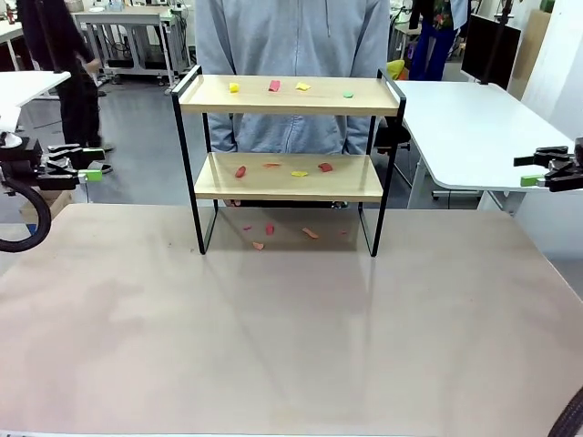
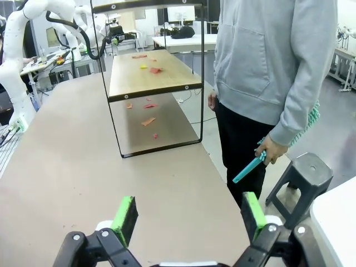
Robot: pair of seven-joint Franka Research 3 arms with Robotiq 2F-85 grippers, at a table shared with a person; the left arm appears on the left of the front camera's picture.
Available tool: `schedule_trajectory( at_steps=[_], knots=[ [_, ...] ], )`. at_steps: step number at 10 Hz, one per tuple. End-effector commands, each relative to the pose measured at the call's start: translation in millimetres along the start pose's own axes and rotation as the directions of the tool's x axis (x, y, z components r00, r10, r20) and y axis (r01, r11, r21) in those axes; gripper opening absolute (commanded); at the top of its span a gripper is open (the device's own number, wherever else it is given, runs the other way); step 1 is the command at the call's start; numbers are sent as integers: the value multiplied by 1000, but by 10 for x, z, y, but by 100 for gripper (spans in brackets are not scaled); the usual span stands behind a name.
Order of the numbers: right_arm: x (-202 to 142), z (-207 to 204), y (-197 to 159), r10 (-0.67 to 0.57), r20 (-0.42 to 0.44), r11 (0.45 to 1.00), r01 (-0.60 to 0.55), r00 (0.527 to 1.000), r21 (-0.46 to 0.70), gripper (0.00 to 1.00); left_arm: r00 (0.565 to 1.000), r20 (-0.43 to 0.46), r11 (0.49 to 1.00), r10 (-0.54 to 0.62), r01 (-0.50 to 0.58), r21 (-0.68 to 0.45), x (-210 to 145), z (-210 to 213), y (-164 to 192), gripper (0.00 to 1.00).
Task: Clean the shelf.
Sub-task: Pick up the Duster handed by the human.
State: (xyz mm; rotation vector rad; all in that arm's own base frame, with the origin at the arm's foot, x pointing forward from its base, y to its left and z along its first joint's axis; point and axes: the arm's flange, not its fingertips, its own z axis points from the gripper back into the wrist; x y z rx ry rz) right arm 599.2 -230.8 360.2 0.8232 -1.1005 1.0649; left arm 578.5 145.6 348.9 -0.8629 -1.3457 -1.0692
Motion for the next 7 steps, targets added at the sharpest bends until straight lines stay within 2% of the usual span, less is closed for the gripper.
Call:
schedule_trajectory(
  at_steps=[1,7],
  knots=[
    [135,7,-47,-8,60,1000,8,998,6,100,999,42,1000,-25,24,14,119,24,-16,100],
    [393,71,17,36,108,999,-37,994,3,100,996,79,999,-38,36,24,268,78,-69,100]
  ],
)
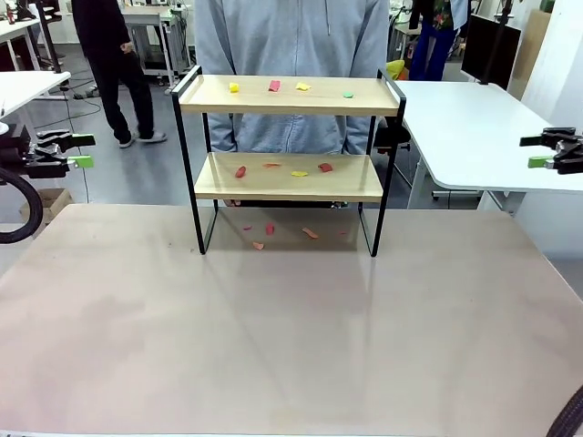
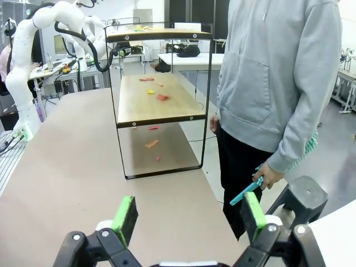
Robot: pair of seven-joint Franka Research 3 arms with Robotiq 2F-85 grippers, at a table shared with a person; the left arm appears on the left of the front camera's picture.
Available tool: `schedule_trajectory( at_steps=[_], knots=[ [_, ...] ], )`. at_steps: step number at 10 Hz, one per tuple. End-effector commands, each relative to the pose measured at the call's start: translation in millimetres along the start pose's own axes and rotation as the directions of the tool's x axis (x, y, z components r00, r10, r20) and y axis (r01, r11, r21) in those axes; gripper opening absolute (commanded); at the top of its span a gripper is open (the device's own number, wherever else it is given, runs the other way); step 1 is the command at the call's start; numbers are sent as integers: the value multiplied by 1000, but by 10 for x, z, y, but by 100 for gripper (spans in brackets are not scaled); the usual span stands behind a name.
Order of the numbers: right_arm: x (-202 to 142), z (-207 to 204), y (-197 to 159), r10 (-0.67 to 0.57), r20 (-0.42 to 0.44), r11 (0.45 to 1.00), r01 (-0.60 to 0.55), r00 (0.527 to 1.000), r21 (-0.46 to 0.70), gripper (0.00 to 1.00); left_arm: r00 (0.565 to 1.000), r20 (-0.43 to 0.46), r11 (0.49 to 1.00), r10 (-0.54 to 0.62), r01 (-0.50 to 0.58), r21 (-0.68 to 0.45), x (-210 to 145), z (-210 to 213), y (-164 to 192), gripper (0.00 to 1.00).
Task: Clean the shelf.
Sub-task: Pick up the Duster handed by the human.
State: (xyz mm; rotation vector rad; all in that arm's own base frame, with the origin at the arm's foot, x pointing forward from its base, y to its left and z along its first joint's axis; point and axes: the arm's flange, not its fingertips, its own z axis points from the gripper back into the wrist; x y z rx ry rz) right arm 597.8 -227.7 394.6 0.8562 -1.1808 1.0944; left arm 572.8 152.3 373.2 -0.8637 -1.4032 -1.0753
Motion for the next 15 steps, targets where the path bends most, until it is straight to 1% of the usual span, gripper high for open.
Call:
schedule_trajectory(
  at_steps=[1,2,3,15],
  knots=[
    [42,0,-13,-24,41,1000,24,999,-7,100,998,56,1000,-1,0,11,34,-20,-60,100],
    [0,0,0,0,0,1000,0,1000,0,100,998,55,1000,6,-7,16,34,-35,-60,100],
    [0,0,0,0,0,1000,0,1000,0,100,1000,8,1000,1,-1,-2,4,-7,-5,100],
    [0,0,0,0,0,1000,0,1000,0,100,1000,8,1000,1,-1,-2,4,-7,-5,100]
  ],
)
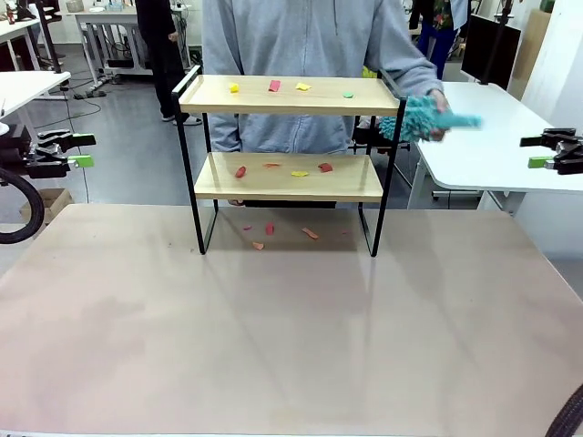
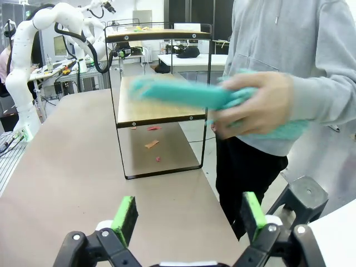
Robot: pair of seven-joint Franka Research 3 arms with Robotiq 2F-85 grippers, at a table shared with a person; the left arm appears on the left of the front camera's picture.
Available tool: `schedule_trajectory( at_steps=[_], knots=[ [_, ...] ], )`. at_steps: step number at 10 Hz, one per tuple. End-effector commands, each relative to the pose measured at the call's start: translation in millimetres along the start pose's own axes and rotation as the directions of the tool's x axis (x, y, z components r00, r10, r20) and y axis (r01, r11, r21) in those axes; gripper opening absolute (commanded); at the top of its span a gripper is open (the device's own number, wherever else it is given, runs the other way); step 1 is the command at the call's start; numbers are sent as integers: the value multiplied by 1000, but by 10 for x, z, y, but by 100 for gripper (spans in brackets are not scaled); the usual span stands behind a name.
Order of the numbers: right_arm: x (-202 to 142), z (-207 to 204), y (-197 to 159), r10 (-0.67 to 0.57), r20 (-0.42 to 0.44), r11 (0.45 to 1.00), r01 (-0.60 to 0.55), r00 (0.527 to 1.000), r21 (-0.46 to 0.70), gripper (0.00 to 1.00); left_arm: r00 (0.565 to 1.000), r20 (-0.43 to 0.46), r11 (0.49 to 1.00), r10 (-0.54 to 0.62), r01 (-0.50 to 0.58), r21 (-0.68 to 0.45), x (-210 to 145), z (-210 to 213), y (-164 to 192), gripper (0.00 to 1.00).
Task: Clean the shelf.
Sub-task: Pick up the Duster handed by the human.
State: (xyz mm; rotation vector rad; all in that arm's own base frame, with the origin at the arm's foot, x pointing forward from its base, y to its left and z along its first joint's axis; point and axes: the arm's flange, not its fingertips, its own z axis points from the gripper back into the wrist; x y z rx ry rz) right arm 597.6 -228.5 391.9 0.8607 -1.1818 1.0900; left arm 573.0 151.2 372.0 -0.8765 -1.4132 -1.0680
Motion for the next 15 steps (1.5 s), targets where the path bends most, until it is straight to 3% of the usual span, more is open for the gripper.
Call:
schedule_trajectory(
  at_steps=[1,10,12,15],
  knots=[
    [29,-2,0,4,-4,1000,-4,1000,0,100,1000,-7,1000,-3,3,-1,15,5,-2,100],
    [0,0,0,0,0,1000,0,1000,0,100,1000,-7,1000,-3,3,-1,15,5,-2,100],
    [421,106,114,-46,-88,997,41,995,-59,100,1000,-7,1000,-3,3,-1,15,5,-2,100],
    [1181,149,388,-94,-313,964,8,945,-266,100,1000,-7,1000,-3,3,-1,15,5,-2,100]
  ],
)
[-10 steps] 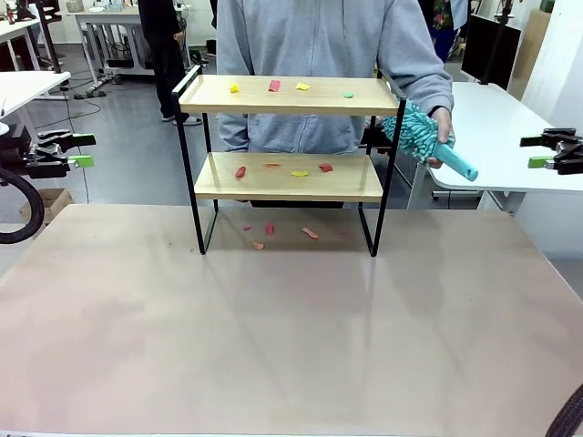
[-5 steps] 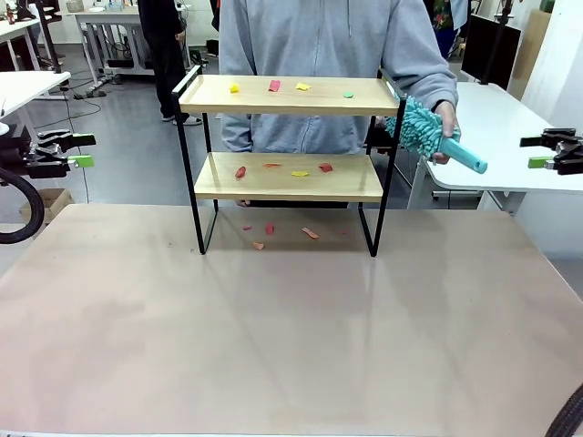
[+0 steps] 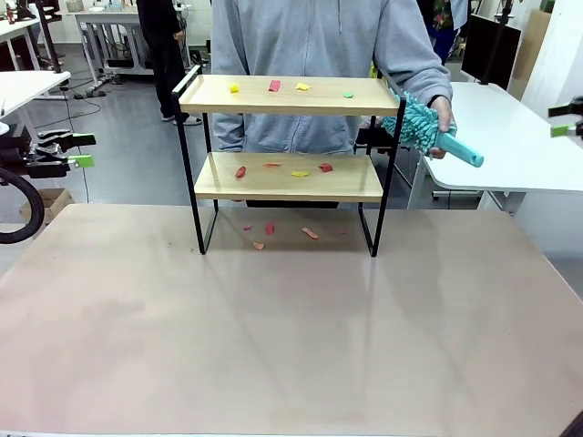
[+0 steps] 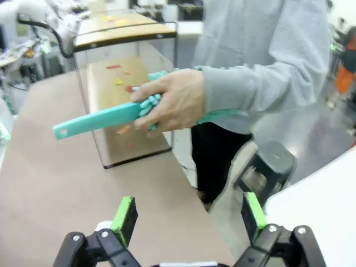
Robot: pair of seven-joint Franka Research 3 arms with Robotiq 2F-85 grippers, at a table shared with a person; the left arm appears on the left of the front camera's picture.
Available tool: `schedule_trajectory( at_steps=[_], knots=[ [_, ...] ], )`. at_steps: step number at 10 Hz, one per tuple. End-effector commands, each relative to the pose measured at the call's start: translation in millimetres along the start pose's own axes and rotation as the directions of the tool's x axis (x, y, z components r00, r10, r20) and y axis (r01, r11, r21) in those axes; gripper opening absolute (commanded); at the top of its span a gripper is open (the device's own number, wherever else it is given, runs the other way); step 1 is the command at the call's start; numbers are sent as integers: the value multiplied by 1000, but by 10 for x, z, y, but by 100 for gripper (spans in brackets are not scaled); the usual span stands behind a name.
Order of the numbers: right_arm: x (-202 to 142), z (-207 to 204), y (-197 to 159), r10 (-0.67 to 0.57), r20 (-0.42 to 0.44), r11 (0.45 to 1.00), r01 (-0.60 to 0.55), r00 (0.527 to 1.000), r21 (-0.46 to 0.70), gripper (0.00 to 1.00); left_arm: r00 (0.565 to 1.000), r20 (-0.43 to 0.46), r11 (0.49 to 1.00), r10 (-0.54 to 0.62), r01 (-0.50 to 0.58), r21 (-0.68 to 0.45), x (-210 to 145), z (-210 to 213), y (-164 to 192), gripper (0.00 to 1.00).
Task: Clean the shelf.
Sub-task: Pick up the Duster handed by the human.
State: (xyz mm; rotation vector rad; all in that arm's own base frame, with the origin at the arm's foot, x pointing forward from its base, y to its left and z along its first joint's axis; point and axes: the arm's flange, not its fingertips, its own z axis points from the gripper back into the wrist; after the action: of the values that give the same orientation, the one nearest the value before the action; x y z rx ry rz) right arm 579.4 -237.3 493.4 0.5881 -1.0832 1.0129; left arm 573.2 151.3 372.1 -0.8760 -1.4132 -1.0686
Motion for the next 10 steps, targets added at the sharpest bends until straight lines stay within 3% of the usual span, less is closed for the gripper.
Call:
schedule_trajectory(
  at_steps=[1,3,5,8,9,10],
  knots=[
    [494,-10,423,-50,-191,992,26,980,-125,100,1000,-6,1000,-3,3,-1,14,5,-5,100],
    [971,-15,746,-202,-295,958,125,934,-259,100,1000,-6,1000,-3,3,-1,14,5,-5,100],
    [1284,-320,1008,-364,-241,884,252,900,-394,100,1000,-6,1000,-3,3,-1,14,5,-5,100],
    [1570,-968,1455,-439,-306,847,275,845,-456,100,1000,-6,1000,-3,3,-1,14,5,-5,100],
    [1607,-1080,1544,-442,-313,847,275,841,-456,100,1000,-6,1000,-3,3,-1,14,5,-5,100],
    [1647,-1033,1542,-392,-282,863,244,875,-442,100,1000,-6,1000,-3,3,-1,14,5,-5,100]
  ],
)
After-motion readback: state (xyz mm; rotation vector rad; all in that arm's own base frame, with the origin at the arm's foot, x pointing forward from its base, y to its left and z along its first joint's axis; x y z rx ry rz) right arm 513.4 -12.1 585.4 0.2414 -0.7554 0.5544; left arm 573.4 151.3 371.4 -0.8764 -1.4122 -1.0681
